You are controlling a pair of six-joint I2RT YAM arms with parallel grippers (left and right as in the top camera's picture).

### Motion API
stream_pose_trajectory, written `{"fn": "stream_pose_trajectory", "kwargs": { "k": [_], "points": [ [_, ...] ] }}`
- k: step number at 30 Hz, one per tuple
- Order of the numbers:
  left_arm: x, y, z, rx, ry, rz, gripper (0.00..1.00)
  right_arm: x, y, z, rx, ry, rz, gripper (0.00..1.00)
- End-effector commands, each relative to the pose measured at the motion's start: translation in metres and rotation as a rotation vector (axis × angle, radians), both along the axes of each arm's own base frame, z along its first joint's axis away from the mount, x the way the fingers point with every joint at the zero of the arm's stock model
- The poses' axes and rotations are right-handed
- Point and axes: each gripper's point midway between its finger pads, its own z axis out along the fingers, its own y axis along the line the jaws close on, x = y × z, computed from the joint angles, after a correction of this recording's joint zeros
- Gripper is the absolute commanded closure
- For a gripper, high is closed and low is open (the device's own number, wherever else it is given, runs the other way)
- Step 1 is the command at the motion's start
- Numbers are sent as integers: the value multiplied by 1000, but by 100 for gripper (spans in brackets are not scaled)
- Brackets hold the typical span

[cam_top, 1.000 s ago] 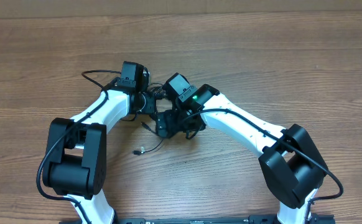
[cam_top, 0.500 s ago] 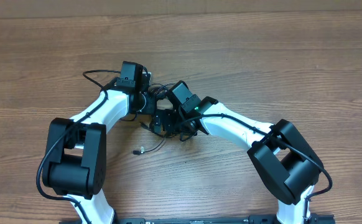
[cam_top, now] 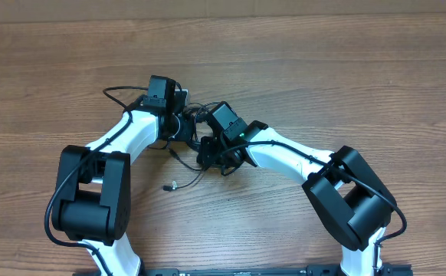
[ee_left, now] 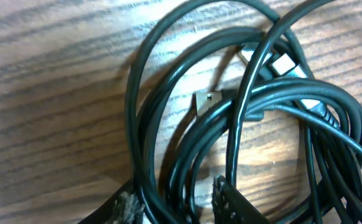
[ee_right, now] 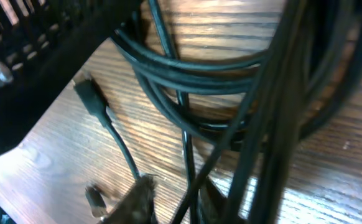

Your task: Untangle cables

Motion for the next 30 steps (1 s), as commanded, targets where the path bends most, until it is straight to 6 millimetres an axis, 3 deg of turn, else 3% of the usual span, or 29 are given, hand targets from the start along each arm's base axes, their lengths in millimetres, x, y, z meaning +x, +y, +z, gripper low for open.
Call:
{"fn": "stream_pose_trajectory", "kwargs": {
  "k": [1,10,19,26,30],
  "points": [
    [-44,3,-44,16,183,13,64,-2,-1,-5,3,17,0,96],
    [-48,4,-54,18,207,20,70,-11,19,27,269,38,224,96],
    [-48,4,-54,18,206,22,86,-26,4,100,768,76,507,96],
    [-48,5,-54,22,206,28,89,-6,-20,101,776,94,425,95],
    [-42,17,-56,84,187,95,89,-6,-27,94,742,129,387,94]
  ]
}}
